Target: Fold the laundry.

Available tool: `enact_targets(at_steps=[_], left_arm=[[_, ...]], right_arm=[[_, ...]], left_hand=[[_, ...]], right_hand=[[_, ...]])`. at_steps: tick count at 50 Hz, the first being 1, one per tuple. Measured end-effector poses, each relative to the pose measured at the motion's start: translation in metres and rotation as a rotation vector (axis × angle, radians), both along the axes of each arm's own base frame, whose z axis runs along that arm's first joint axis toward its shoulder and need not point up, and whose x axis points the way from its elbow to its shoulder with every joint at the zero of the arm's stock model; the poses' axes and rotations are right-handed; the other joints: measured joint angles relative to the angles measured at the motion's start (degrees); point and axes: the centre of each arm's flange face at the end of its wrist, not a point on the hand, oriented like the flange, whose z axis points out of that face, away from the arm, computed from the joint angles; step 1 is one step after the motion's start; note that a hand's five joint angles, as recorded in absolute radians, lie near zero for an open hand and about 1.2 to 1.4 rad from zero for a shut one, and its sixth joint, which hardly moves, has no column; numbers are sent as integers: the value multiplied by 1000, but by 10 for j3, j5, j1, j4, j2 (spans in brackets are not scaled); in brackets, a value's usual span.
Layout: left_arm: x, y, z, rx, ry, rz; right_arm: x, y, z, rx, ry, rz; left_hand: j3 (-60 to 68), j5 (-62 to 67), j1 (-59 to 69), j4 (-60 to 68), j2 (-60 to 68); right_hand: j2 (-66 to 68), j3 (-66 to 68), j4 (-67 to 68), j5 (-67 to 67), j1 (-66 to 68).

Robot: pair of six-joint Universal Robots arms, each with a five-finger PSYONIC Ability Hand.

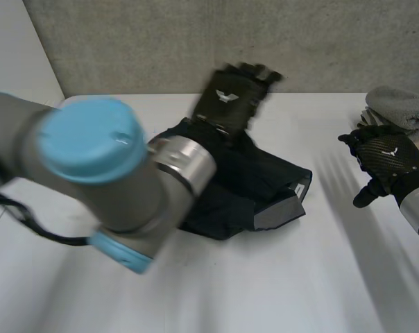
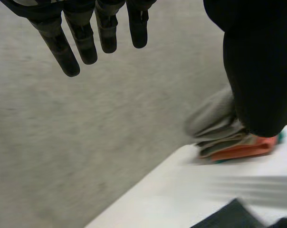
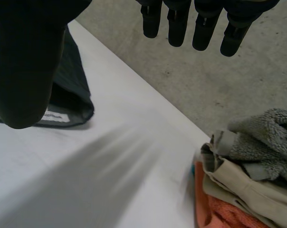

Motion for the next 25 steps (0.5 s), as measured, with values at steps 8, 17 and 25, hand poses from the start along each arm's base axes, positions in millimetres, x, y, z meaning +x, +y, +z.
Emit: enact_targets(at_steps=[8, 17, 25], left_arm=[[79, -53, -18, 67, -103, 232], [154, -93, -73, 187, -338, 368], [167, -111, -117, 245, -423, 308]], right_arm=[[26, 40, 18, 95, -16, 97], [77, 110, 48, 159, -118, 294], [135, 143, 35, 163, -88, 371]], left_hand=[[0, 0, 0, 0, 0], [0, 0, 0, 0, 0], [1, 2, 3, 2, 1]], right_hand=[[0, 0, 0, 0, 0], [0, 0, 0, 0, 0], [0, 0, 0, 0, 0]])
